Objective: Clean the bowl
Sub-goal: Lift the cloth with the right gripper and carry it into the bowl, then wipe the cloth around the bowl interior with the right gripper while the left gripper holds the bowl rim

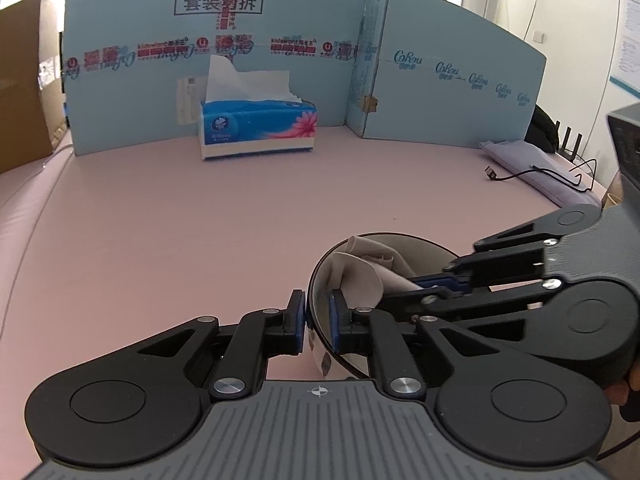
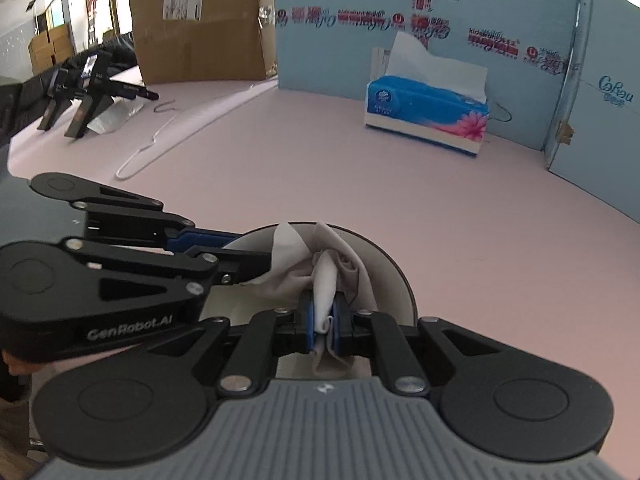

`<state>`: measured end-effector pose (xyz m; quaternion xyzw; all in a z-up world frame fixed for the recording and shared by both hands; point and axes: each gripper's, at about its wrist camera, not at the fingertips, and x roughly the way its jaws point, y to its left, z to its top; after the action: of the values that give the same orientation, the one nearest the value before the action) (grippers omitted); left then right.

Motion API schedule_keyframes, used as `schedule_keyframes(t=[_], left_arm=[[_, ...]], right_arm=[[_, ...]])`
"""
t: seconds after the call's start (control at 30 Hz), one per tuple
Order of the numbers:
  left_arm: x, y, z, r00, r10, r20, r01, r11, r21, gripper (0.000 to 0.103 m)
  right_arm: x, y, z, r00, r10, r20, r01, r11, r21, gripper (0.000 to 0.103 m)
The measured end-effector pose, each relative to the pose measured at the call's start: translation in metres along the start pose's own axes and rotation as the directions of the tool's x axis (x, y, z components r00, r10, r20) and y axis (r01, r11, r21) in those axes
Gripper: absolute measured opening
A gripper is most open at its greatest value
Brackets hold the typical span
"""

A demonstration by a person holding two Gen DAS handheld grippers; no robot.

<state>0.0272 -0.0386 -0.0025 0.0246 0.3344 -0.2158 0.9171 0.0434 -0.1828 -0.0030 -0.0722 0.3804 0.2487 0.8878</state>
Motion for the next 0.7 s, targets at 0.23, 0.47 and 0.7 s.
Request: schedule_keyframes(t=[0.23, 0.47, 0.7], left_arm=[[-0.001, 0.003, -0.002, 1.0, -0.022, 0.009, 0.022, 1.0, 0.002, 0.018], [-0.014, 0.012, 0.003, 0.998, -0.031, 0.053, 0.032, 0.999, -0.023, 0.015], [-0.02, 0.017, 0.0, 0.997, -0.052, 0.06, 0.054, 0.998, -0.036, 0.015]], right_arm=[[0.005, 0.001, 0.007, 0.999, -0.01, -0.032, 0.01, 1.0, -0.01, 0.01], [0.008, -0.002, 0.015, 0.997, 0.02, -0.077, -0.021, 1.0, -0.008, 0.011], [0.007, -0.002, 0.016, 0.996, 0.032, -0.083, -0.032, 0.999, 0.004, 0.012]])
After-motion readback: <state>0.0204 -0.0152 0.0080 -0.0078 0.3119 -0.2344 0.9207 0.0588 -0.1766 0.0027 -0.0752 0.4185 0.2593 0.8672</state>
